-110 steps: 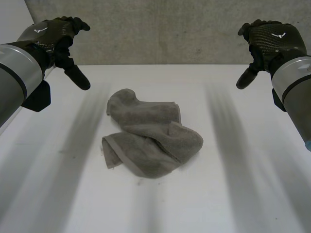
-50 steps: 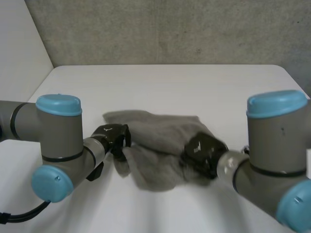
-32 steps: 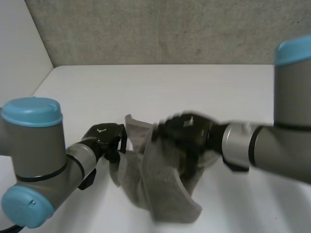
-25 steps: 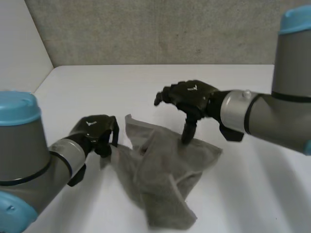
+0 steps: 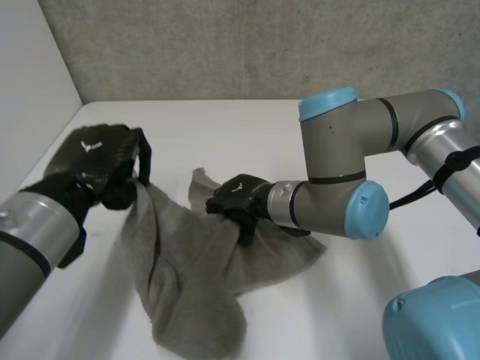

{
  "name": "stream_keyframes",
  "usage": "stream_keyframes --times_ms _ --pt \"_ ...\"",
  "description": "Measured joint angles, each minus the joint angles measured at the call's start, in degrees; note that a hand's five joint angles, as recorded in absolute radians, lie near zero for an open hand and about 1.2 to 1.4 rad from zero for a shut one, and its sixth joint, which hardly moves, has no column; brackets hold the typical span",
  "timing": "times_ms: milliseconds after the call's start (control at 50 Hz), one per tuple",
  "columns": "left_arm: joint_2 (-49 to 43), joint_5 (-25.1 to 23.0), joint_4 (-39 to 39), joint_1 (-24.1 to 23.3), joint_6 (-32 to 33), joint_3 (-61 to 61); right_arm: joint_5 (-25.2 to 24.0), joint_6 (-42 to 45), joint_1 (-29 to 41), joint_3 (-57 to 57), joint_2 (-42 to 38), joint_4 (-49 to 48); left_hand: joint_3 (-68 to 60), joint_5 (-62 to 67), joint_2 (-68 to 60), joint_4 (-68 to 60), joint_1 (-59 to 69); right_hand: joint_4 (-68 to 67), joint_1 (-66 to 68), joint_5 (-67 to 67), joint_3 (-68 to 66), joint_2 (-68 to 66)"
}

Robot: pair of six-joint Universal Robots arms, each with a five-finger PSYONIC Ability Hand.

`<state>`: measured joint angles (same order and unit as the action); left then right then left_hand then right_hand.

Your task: Fold the towel.

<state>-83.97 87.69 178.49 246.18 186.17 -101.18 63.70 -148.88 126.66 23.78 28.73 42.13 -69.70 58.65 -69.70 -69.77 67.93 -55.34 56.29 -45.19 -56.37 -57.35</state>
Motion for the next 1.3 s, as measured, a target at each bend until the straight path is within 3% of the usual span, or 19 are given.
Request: stream_keyframes --times_ms 20,80,200,340,400,500,600,680,820,1020,1120,1300 --pt "-0.1 0.0 0.3 0.6 0.0 0.7 0.5 0.7 0.1 -0.2 0.0 0.0 0.0 0.0 0.0 0.0 0.0 -13.6 11.8 -13.3 -12.4 -12.3" --pt "-0.7 -0.1 1.5 2.0 0.0 2.9 1.7 1.4 0.2 -2.0 0.5 -0.6 0.0 0.0 0.0 0.0 0.0 -21.0 17.0 -19.3 -19.5 -16.9" --pt "-4.5 0.0 7.4 3.7 -0.4 12.8 7.4 -1.5 -0.1 -11.7 3.3 -6.0 0.0 0.0 0.0 0.0 0.0 -21.3 17.1 -19.3 -19.6 -16.9" --pt "-9.2 1.6 15.9 3.4 -3.3 28.0 21.6 -16.2 -4.5 -21.3 10.8 -20.9 0.0 0.0 0.0 0.0 0.0 -21.3 17.1 -19.3 -19.8 -16.9" --pt "-10.2 2.9 18.9 3.3 -5.6 31.1 24.4 -19.5 -6.4 -19.9 14.1 -23.8 0.0 0.0 0.0 0.0 0.0 -21.3 17.2 -19.4 -19.8 -16.9" --pt "-12.5 5.1 22.5 2.6 -9.9 31.2 21.5 -17.5 -8.0 -9.4 18.9 -22.9 0.0 0.0 0.0 0.0 0.0 -21.3 17.2 -19.9 -19.8 -16.9" --pt "-16.3 5.4 22.9 0.4 -11.6 24.2 14.5 -7.1 -7.6 9.3 22.7 -17.2 0.0 0.4 0.0 0.0 0.0 -21.3 17.3 -19.9 -19.8 -17.3" --pt "-20.1 4.9 22.6 -1.3 -11.6 16.6 11.8 0.7 -7.0 23.4 24.6 -14.4 0.0 0.4 0.0 0.0 0.0 -21.3 17.4 -19.9 -19.8 -17.3" --pt "-25.1 3.6 22.5 -2.0 -11.2 3.6 11.5 6.2 -6.7 43.9 25.9 -16.1 0.0 0.4 0.0 0.0 0.0 -21.3 17.5 -19.9 -19.8 -17.3" --pt "-22.7 3.0 22.3 -0.4 -11.1 -6.0 11.3 6.1 -8.1 57.0 31.2 -18.6 0.0 0.4 0.0 0.0 0.3 -20.5 17.0 -19.3 -19.1 -17.1" --pt "-18.7 3.0 22.0 0.5 -11.0 -9.1 10.4 6.3 -9.3 61.6 36.4 -18.5 0.0 0.4 0.0 0.0 0.3 -3.3 2.1 -3.3 -1.7 -0.4" --pt "-9.8 1.1 21.8 0.8 -10.1 -15.8 9.7 12.1 -11.1 67.1 44.4 -14.7 4.2 -2.7 4.2 4.3 -1.5 36.5 -36.5 37.8 37.6 38.6"
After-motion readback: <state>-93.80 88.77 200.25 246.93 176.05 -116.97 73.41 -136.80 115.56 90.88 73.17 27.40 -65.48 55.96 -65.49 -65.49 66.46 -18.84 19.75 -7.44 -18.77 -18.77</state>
